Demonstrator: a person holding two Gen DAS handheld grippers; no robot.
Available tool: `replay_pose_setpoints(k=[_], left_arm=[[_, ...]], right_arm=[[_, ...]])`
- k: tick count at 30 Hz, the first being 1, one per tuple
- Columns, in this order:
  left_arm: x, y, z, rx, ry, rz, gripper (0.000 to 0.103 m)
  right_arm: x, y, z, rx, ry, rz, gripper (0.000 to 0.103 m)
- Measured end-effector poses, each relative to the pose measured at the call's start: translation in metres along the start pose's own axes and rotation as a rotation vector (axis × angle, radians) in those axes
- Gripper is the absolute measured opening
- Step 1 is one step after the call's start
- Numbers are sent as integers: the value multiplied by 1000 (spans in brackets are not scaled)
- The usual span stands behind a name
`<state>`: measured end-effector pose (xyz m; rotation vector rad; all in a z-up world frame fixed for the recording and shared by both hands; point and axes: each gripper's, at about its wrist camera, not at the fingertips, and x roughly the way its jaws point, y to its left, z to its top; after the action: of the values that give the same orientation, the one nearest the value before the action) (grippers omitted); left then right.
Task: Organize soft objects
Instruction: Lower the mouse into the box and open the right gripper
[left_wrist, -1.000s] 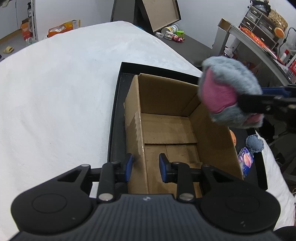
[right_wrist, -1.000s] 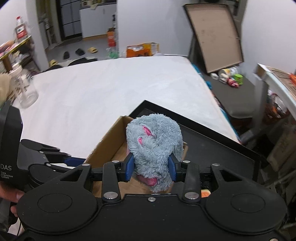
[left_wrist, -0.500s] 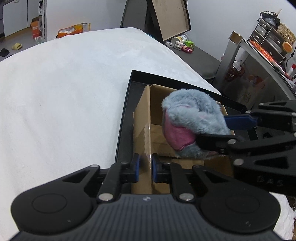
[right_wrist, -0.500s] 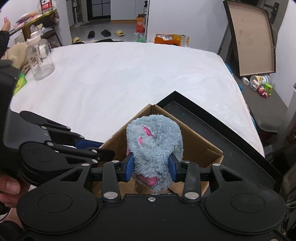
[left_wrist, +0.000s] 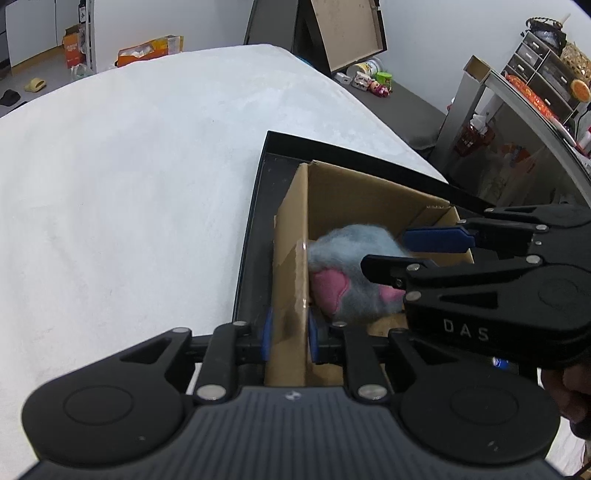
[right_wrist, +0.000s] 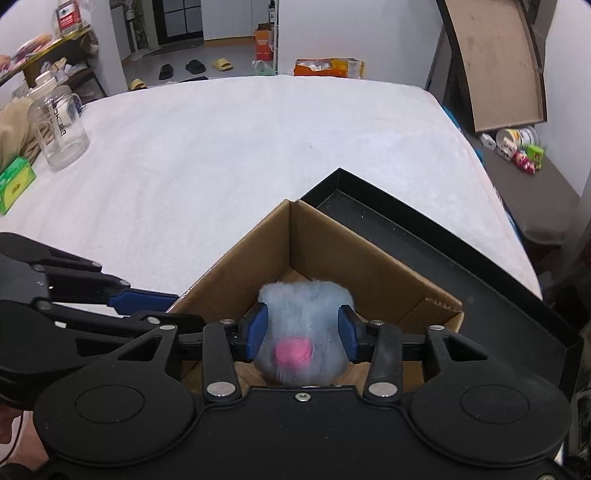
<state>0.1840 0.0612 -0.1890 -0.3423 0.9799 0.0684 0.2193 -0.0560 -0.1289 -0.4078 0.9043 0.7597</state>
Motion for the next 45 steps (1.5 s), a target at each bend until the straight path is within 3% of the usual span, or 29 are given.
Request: replay_pose_setpoints(k=[5,7,9,12,19,22,26,31,36,45], left_arm=[[-1,0,-2,-3,33,-7,25],[-3,0,-2,4,42,-3,32],[-9,-2,-3,18,43,5,45],[-18,-6,-5,51,34,23,54],[-35,-26,-14,126,25,68,56],[-43,-35,-15,152,24,72,57],[-56,-43,-13,168,6,100,69],[-79,-51,-10,183,-25,138,74],[-94,-59,-8,219,-32,177,79],[-100,-70,-2,297,42,182,80]], right_arm=[[-7,-4,-5,46,-20,4,42],[-16,-6,-9,70,-41,5,43],[-25,-10,-12,87,-61,4,43],[-44,-19,-20,125,-100,-5,47],[-95,-43,-53,233,-186,-21,62],[-110,-50,-70,278,-199,-32,64],[-127,-56,-92,319,-206,-48,67],[-144,-61,-112,367,-218,-62,69],[-166,-67,-132,403,-250,-78,78],[-187,-88,-152,484,-313,-97,83]])
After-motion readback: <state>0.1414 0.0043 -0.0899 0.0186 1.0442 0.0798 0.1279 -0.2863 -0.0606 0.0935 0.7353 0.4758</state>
